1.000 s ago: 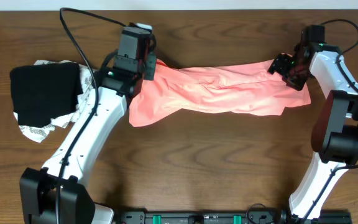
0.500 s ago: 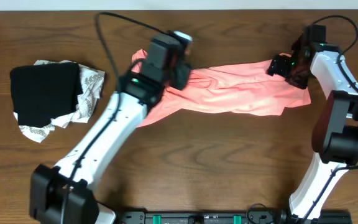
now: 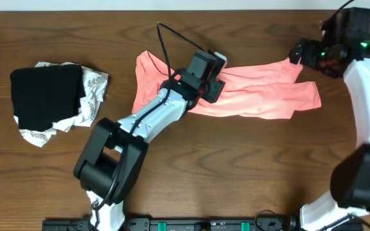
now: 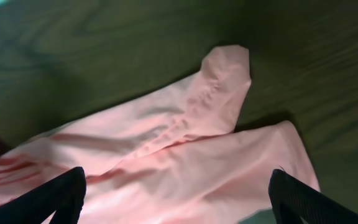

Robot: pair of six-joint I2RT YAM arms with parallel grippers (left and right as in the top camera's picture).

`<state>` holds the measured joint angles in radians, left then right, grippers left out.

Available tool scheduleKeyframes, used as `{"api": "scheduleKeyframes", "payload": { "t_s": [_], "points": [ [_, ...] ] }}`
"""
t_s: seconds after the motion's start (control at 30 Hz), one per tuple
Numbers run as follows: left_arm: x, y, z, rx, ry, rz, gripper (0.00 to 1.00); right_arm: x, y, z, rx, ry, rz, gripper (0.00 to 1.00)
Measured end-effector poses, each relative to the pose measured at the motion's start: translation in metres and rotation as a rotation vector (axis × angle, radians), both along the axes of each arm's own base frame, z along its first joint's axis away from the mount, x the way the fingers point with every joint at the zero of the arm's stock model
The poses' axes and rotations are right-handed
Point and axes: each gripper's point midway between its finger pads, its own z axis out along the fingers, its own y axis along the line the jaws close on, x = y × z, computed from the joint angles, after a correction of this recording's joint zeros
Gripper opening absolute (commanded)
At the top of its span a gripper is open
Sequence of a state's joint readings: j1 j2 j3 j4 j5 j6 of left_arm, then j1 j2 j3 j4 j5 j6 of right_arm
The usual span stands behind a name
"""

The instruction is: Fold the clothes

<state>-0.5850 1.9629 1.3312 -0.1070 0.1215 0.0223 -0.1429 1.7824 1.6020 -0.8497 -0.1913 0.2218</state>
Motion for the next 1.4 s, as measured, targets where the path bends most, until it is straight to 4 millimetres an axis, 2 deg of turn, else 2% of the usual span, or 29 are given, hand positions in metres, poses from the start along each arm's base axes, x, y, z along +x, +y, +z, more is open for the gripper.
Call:
{"api": "scheduleKeyframes", "payload": {
  "t_s": [0.13, 0.43, 0.8, 0.9, 1.07, 1.17, 1.27, 1.33, 1.4],
  "points": [
    [0.001, -0.01, -0.008, -0.049, 0.018, -0.011, 0.57, -0.007, 0.0, 0.014, -0.007, -0.017, -0.002, 0.93],
    [-0.003, -0.024, -0.035, -0.095, 0.082, -0.032, 0.47, -0.019, -0.002, 0.008, -0.021, 0.037, -0.011, 0.92],
    [-0.01, -0.041, -0.033, -0.119, 0.07, -0.06, 0.23, -0.028, -0.003, 0.003, -0.028, 0.081, -0.018, 0.88],
    [-0.011, -0.043, -0.036, -0.119, 0.077, -0.063, 0.06, -0.031, -0.003, 0.001, -0.027, 0.093, -0.017, 0.87],
    [-0.011, -0.041, -0.038, -0.112, 0.081, -0.064, 0.06, -0.032, -0.003, 0.001, -0.028, 0.1, -0.019, 0.88],
    [-0.014, -0.033, -0.041, -0.093, 0.109, -0.053, 0.06, -0.032, -0.004, 0.001, -0.034, 0.097, -0.021, 0.9],
    [-0.015, -0.017, -0.029, -0.08, 0.13, -0.028, 0.06, -0.029, -0.007, 0.002, -0.047, 0.087, -0.028, 0.9],
    [-0.013, -0.007, -0.005, -0.091, 0.114, -0.01, 0.06, -0.026, -0.009, 0.003, -0.057, 0.072, -0.033, 0.87],
    [-0.012, 0.004, 0.027, -0.113, 0.078, 0.006, 0.06, -0.022, -0.011, 0.005, -0.064, 0.054, -0.036, 0.84]
  ]
}}
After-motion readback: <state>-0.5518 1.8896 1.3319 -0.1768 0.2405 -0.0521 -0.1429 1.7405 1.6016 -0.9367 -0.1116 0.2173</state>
